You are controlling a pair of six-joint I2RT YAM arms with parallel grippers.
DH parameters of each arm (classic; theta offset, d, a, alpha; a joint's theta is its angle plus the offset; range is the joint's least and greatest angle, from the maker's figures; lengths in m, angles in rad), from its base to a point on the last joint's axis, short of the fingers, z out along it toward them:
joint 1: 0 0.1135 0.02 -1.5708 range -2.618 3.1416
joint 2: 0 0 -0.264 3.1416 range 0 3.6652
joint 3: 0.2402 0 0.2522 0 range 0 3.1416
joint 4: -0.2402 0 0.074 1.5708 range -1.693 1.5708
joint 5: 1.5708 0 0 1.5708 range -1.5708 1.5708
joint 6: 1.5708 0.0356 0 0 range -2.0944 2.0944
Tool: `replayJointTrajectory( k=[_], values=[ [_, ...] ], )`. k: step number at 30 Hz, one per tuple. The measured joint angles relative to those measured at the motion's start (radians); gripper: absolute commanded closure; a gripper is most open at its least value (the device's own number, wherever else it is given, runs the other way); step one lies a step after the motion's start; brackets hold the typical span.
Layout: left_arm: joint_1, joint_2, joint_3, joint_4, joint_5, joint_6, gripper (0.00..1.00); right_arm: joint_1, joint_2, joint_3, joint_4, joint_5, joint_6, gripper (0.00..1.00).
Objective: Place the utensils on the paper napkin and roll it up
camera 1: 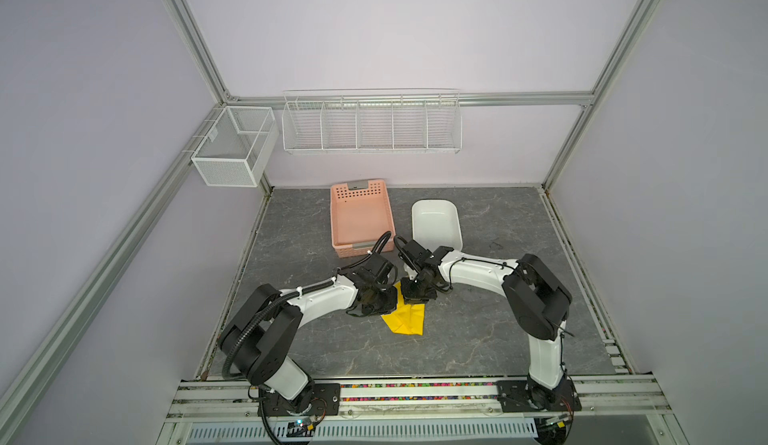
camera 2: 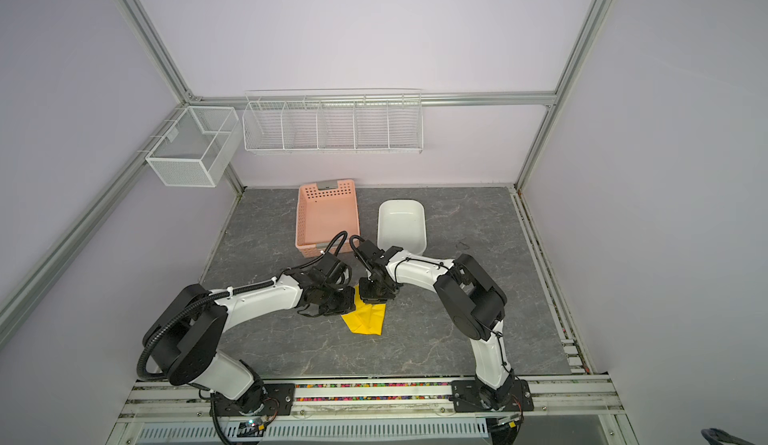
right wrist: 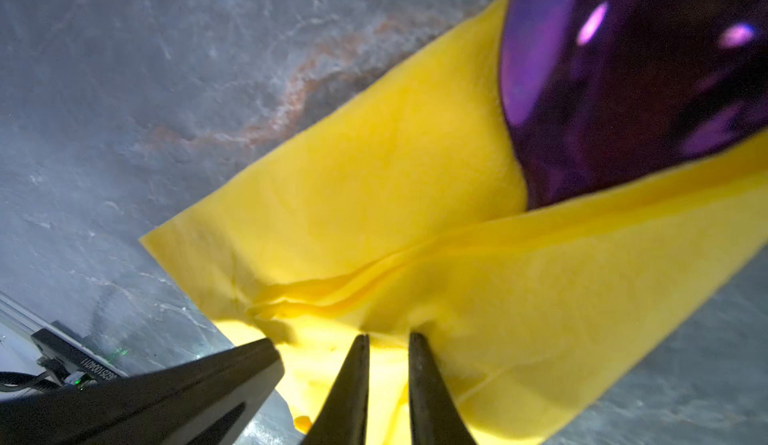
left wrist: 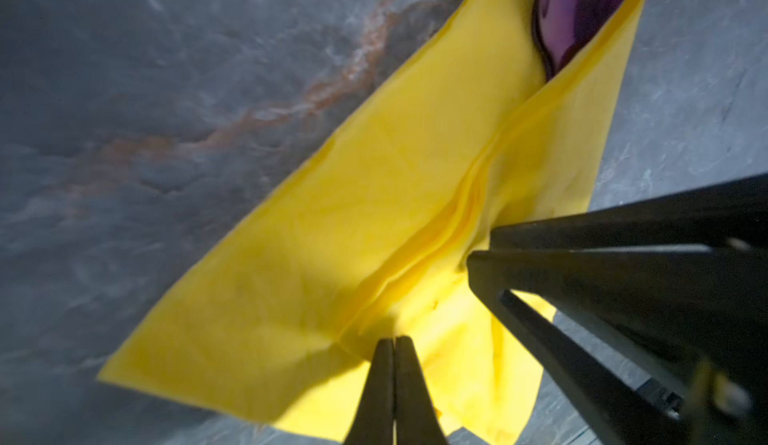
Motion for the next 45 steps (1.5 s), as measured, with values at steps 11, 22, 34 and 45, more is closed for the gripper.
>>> replayJointTrajectory(
  k=[11, 22, 34, 45],
  values=[
    [0.114, -0.100, 0.005, -0.052, -0.028, 0.027, 0.82, -0.002, 0.004, 0.000, 0.007, -0.018, 0.000, 0.81],
    [0.275, -0.086, -0.088, -0.010, 0.097, 0.059, 0.68, -0.002, 0.004, 0.000, 0.007, -0.018, -0.003, 0.81],
    [0.298, -0.043, -0.121, 0.058, 0.183, 0.064, 0.64, -0.002, 0.004, 0.000, 0.007, -0.018, -0.003, 0.81],
    [0.323, -0.039, -0.150, 0.139, 0.235, 0.063, 0.67, -0.002, 0.004, 0.000, 0.006, -0.017, -0.003, 0.82]
  ],
)
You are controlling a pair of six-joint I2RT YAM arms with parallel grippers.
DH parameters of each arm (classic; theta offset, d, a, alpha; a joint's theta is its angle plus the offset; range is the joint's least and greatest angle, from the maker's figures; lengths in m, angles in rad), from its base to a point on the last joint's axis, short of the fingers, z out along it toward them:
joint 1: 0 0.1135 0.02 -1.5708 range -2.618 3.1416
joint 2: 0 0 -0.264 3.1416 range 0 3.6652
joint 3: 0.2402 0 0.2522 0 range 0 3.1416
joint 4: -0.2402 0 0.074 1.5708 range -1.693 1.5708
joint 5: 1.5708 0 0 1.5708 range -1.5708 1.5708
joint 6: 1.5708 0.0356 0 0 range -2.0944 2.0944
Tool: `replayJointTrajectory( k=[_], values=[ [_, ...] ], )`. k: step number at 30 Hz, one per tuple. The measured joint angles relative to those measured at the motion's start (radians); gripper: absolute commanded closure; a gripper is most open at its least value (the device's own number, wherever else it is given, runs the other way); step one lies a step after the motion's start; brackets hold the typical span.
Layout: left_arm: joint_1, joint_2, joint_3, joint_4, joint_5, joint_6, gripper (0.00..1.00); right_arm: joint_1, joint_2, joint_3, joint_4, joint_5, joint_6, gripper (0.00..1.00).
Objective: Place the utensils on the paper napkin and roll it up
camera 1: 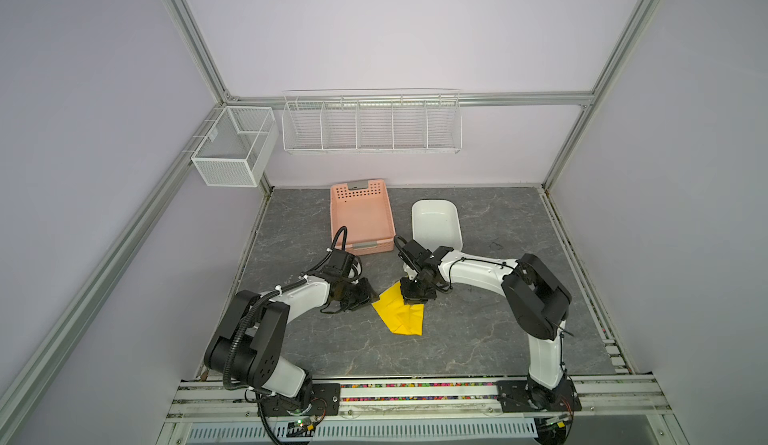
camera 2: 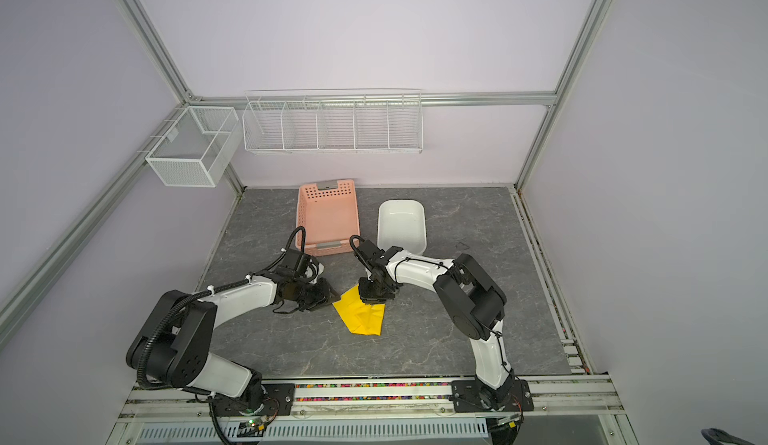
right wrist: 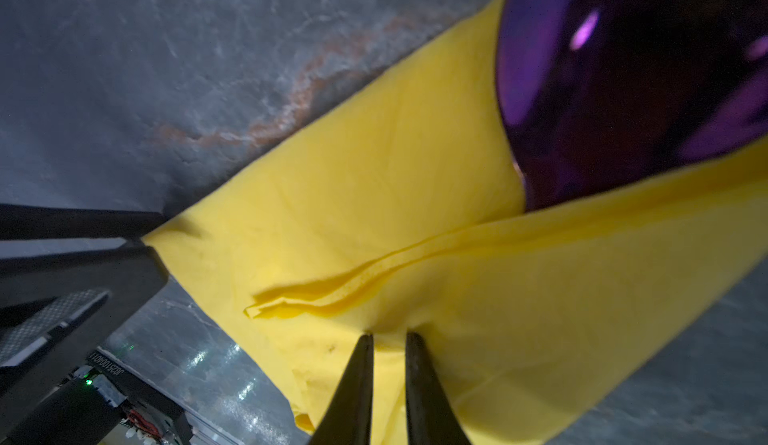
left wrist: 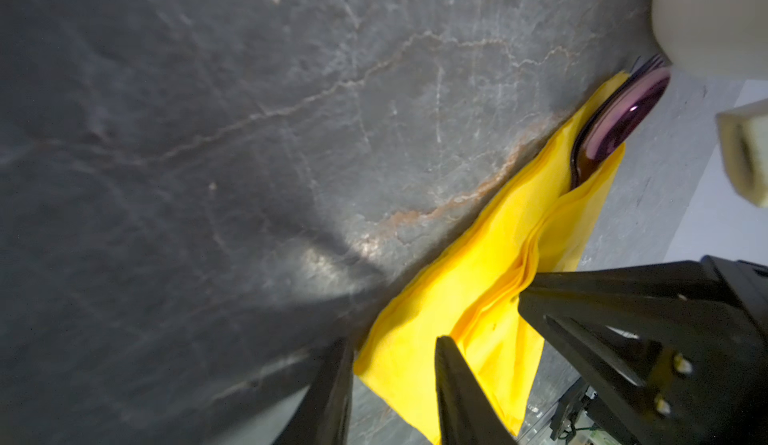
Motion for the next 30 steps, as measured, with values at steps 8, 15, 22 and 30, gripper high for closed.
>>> replayJointTrajectory(
  k=[8, 15, 22, 30],
  values=[
    [0.000, -0.010, -0.007, 0.032, 0.016, -0.002, 0.75, 0.000, 0.000, 0.000, -0.001, 0.002, 0.000, 0.83],
    [0.000, -0.010, -0.011, 0.040, 0.025, -0.002, 0.83, 0.000, 0.000, 0.000, -0.001, 0.003, 0.000, 0.83],
    [0.000, -0.013, -0.011, 0.039, 0.030, 0.002, 0.95, 0.000, 0.000, 0.000, -0.001, 0.003, 0.000, 0.83],
    [0.000, -0.053, -0.011, 0.024, 0.038, 0.008, 1.00, 0.000, 0.000, 0.000, -0.001, 0.002, 0.000, 0.84]
  ],
)
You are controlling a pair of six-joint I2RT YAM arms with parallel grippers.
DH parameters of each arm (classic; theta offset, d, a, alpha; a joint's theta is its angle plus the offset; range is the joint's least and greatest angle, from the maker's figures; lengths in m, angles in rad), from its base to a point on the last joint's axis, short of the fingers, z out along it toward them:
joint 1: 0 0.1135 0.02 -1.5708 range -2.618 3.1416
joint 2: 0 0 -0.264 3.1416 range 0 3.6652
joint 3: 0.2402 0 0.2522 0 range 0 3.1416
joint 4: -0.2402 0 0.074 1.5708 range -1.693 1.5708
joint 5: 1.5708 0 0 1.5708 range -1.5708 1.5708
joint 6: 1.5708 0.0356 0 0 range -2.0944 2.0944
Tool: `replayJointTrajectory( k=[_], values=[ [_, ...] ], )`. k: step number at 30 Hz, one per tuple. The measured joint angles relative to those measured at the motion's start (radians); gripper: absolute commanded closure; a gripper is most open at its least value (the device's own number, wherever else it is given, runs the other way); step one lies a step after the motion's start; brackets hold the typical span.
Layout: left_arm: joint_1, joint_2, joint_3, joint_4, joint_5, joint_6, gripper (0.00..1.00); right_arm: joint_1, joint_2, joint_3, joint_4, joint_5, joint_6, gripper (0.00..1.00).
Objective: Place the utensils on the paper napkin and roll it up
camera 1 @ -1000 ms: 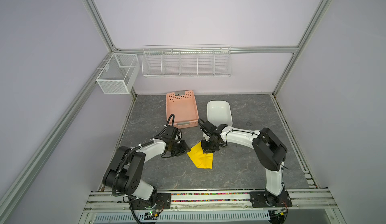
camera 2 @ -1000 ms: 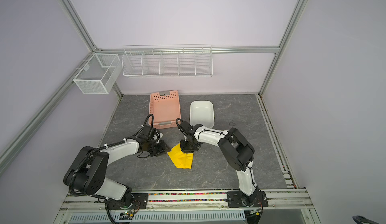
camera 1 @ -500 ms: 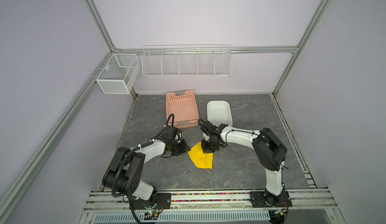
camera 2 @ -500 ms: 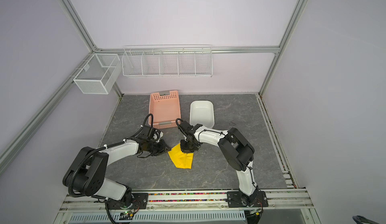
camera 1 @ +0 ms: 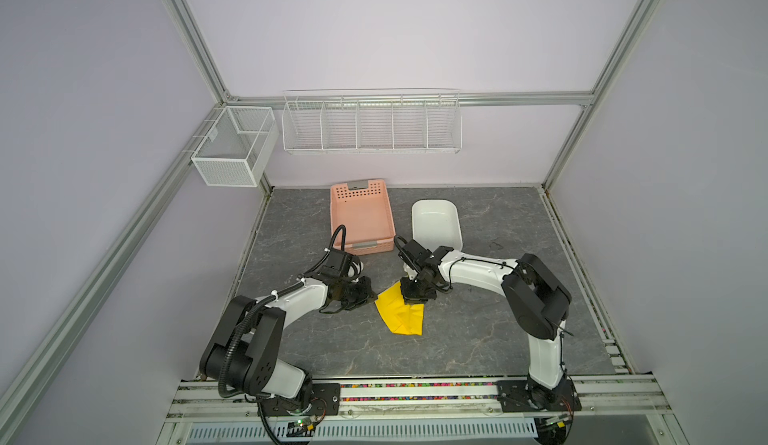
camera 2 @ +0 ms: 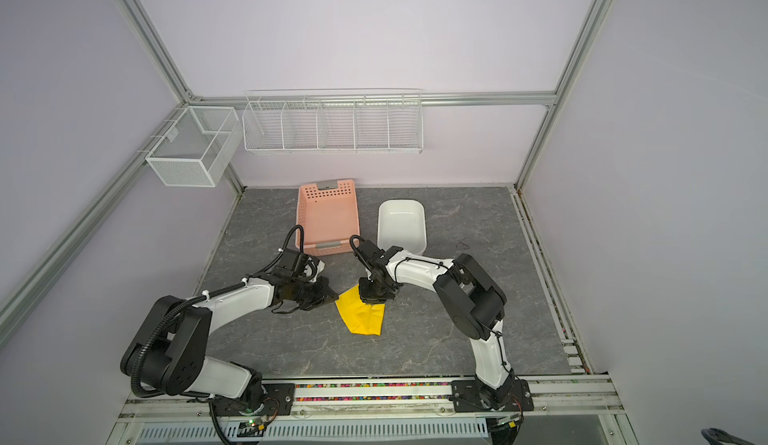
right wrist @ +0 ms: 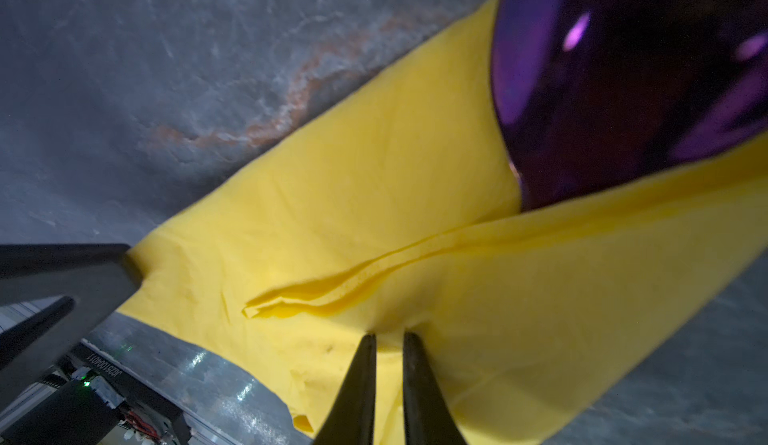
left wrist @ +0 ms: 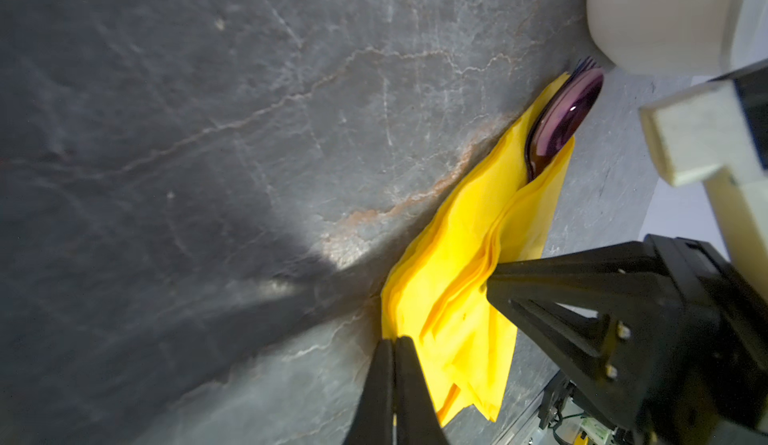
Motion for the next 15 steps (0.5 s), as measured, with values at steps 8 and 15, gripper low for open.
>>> replayJointTrajectory(
  k=[8, 15],
  values=[
    [-0.011, -0.017, 0.000, 0.037, 0.069, -0.048, 1.00, 0.000, 0.000, -0.008, 0.024, -0.016, 0.002, 0.85],
    [-0.096, -0.007, 0.000, 0.106, 0.107, -0.119, 1.00, 0.000, 0.000, -0.016, 0.045, -0.032, 0.005, 0.86]
  ],
)
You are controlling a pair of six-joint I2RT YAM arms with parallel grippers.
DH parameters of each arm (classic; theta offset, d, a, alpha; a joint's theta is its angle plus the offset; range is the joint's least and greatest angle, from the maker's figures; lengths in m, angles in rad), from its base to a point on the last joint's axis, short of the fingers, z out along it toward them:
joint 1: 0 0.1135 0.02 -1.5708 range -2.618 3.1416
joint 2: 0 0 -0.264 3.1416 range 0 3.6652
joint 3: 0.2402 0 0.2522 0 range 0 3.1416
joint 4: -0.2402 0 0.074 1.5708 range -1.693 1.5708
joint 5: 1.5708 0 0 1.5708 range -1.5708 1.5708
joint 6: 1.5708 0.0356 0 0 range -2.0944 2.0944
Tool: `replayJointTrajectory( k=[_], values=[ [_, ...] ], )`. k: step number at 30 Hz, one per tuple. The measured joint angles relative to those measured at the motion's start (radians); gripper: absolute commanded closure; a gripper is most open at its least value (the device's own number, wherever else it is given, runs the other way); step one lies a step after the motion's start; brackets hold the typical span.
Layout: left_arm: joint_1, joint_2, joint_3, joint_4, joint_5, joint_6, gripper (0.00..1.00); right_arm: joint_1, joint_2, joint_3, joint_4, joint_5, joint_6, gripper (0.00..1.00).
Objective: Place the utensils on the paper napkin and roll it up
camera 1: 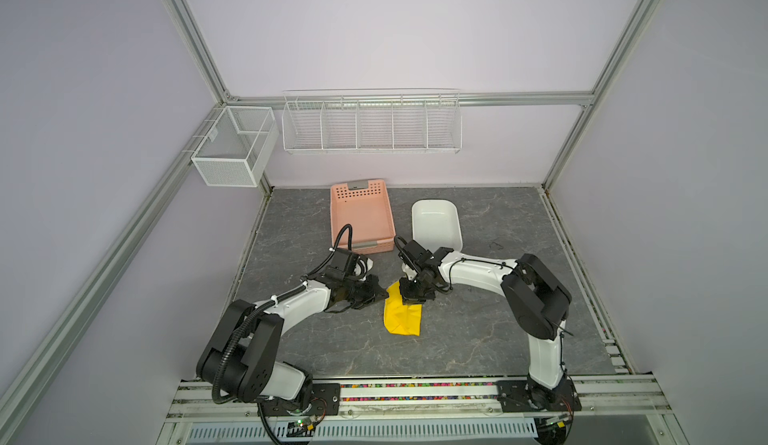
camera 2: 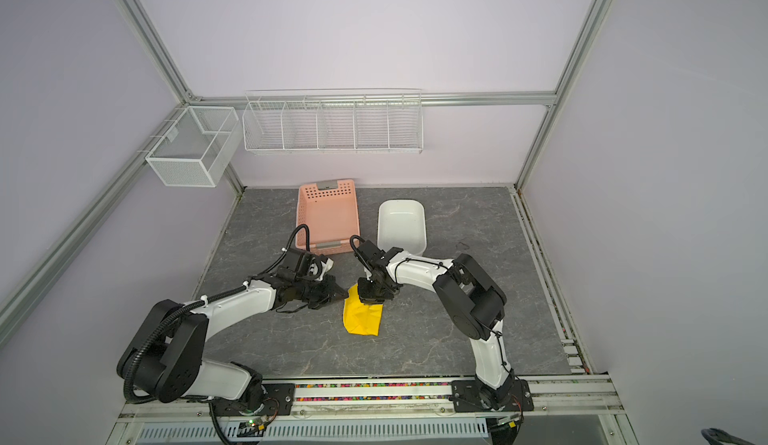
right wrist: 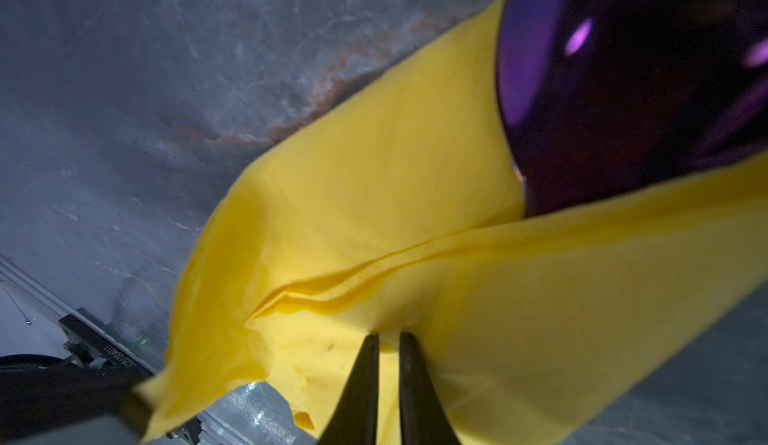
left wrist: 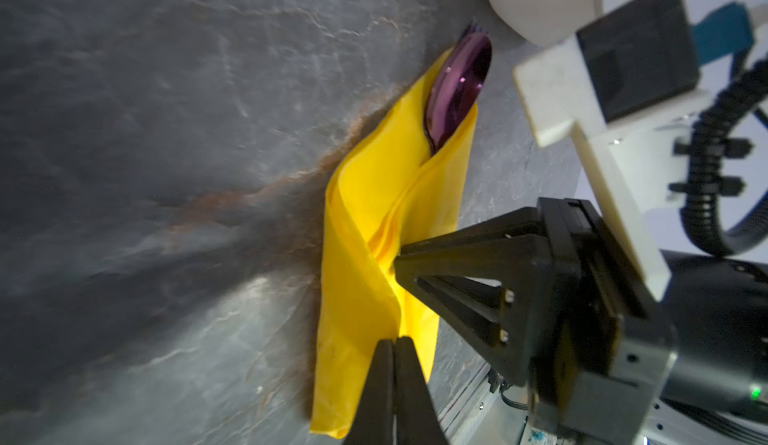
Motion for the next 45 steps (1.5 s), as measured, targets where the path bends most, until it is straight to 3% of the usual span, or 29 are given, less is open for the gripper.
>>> replayJointTrajectory(
  k=[8, 18, 30, 36, 45],
  values=[
    [-0.084, 0.103, 0.005, 0.089, 0.016, -0.079, 1.00, 0.000, 0.000, -0.015, 0.038, -0.027, 0.007, 0.87],
    [-0.092, 0.193, 0.006, 0.100, 0.007, -0.095, 1.00, -0.006, -0.007, -0.034, 0.066, -0.049, 0.016, 0.88],
    [-0.093, 0.208, 0.023, 0.083, 0.008, -0.066, 1.00, -0.002, -0.103, -0.096, 0.073, -0.060, 0.047, 0.85],
    [-0.095, 0.208, 0.027, 0.074, 0.007, -0.058, 1.00, 0.035, -0.199, -0.162, 0.100, -0.085, 0.090, 0.90],
    [-0.095, 0.208, 0.052, 0.027, -0.011, -0.042, 1.00, 0.075, -0.159, -0.187, 0.135, -0.100, 0.120, 0.91]
  ],
)
